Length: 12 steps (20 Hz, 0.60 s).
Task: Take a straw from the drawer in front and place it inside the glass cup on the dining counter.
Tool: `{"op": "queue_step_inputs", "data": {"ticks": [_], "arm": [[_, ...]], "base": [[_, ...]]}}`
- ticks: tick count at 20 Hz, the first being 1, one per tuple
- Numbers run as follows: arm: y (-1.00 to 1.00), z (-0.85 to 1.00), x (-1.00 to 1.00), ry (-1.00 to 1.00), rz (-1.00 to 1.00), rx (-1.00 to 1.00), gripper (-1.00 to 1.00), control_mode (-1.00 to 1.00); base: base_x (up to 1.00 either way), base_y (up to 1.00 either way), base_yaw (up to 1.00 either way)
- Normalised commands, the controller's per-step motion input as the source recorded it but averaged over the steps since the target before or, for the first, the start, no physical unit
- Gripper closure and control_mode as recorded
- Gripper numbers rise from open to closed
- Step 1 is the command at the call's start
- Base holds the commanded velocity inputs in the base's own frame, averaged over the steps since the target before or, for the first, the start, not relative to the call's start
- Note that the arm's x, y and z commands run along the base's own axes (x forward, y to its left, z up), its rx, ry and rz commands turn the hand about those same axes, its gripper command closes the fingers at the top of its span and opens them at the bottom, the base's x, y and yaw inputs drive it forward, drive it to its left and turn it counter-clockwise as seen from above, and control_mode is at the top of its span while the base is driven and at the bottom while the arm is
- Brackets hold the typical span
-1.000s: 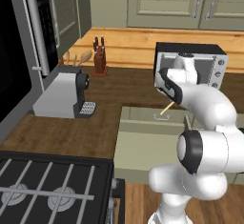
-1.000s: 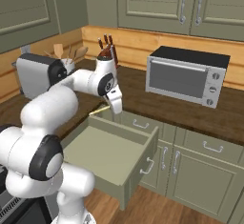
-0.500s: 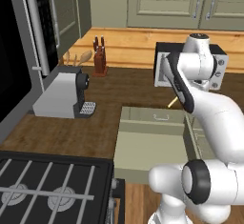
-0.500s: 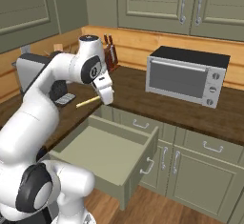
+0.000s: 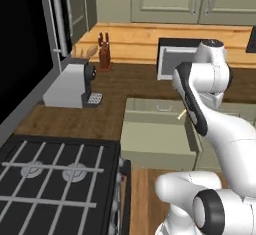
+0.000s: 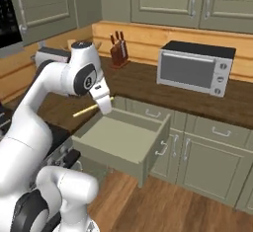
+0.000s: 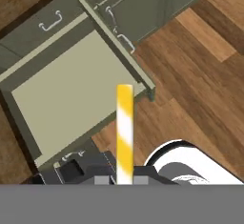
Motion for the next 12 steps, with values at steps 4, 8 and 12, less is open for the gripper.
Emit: {"op": "queue_step_inputs", "data": {"ticks": [4, 8, 12], "arm": [[0.00, 0.00, 0.00, 0.00, 0.00, 0.00, 1.00, 1.00], [0.00, 0.00, 0.00, 0.00, 0.00, 0.00, 1.00, 1.00], [0.00, 0.00, 0.00, 0.00, 0.00, 0.00, 1.00, 1.00]], "base": [[-0.91, -0.45, -0.34], [-0.10, -0.62, -0.69], [0.00, -0.61, -0.79]]}}
